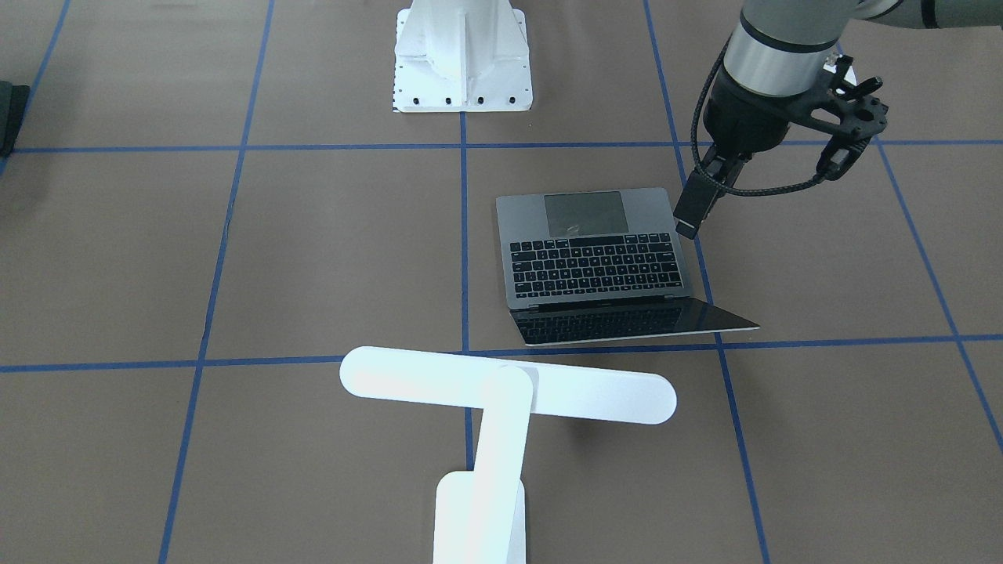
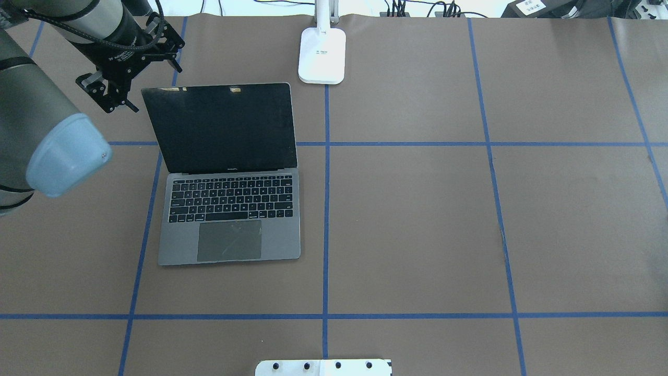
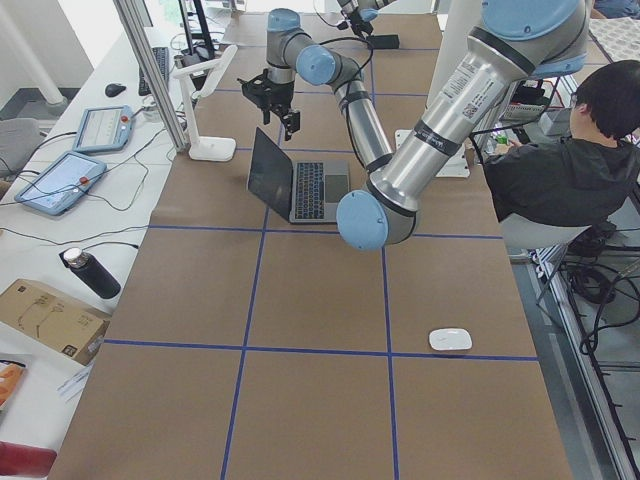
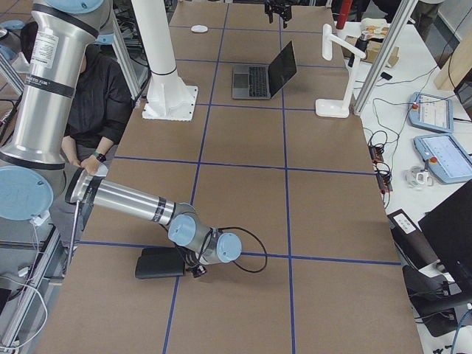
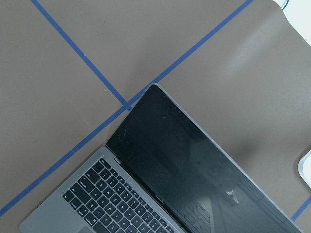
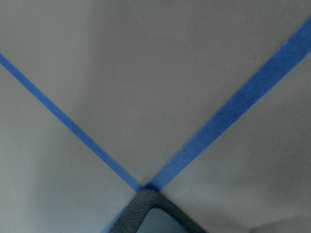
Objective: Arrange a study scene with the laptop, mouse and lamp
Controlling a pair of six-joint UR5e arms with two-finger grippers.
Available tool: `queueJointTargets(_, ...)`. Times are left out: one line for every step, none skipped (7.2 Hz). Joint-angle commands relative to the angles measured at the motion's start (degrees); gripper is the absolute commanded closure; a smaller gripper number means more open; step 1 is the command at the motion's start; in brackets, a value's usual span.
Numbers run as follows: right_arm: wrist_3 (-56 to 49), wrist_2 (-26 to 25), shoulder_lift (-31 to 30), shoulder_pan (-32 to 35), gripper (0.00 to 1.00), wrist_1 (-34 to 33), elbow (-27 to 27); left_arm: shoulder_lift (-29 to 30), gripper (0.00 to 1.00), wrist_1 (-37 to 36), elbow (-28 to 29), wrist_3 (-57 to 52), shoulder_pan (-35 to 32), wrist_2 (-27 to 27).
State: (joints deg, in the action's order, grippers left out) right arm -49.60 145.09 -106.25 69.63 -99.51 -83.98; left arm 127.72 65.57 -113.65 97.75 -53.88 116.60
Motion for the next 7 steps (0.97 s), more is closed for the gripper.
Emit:
queueJointTargets(-0.41, 0.1, -0.8, -0.02, 0.01, -0.07, 0.04, 0.08, 0.0, 0.0, 0.01, 0.25, 0.97, -1.28)
queueJointTargets(-1.28, 0.19, -1.24, -0.02, 0.01, -0.07, -0.04, 0.08, 0.0, 0.0, 0.01, 0.25, 1.06, -1.29)
queueJointTargets(-1.29, 0.19, -1.68, -0.1, 0.01, 0.02, -0.04, 0.08, 0.0, 0.0, 0.01, 0.25, 1.06, -1.29)
queueJointTargets(-1.64, 0.19, -2.03, -0.1, 0.01, 0.02, -0.04, 0.08, 0.0, 0.0, -0.08, 0.25, 1.15, -1.29)
queueJointTargets(-1.99, 0.19, -2.47, -0.1, 0.01, 0.02, -0.13, 0.08, 0.0, 0.0, -0.08, 0.25, 1.49, -1.37)
queueJointTargets(-2.34, 0.19, -2.65, -0.02, 0.01, 0.02, -0.22, 0.08, 0.0, 0.0, -0.08, 0.25, 1.5, -1.38)
queueJointTargets(-2.34, 0.28, -2.91, -0.1, 0.04, 0.02, -0.31, 0.08, 0.0, 0.0, -0.17, 0.25, 1.76, -1.38)
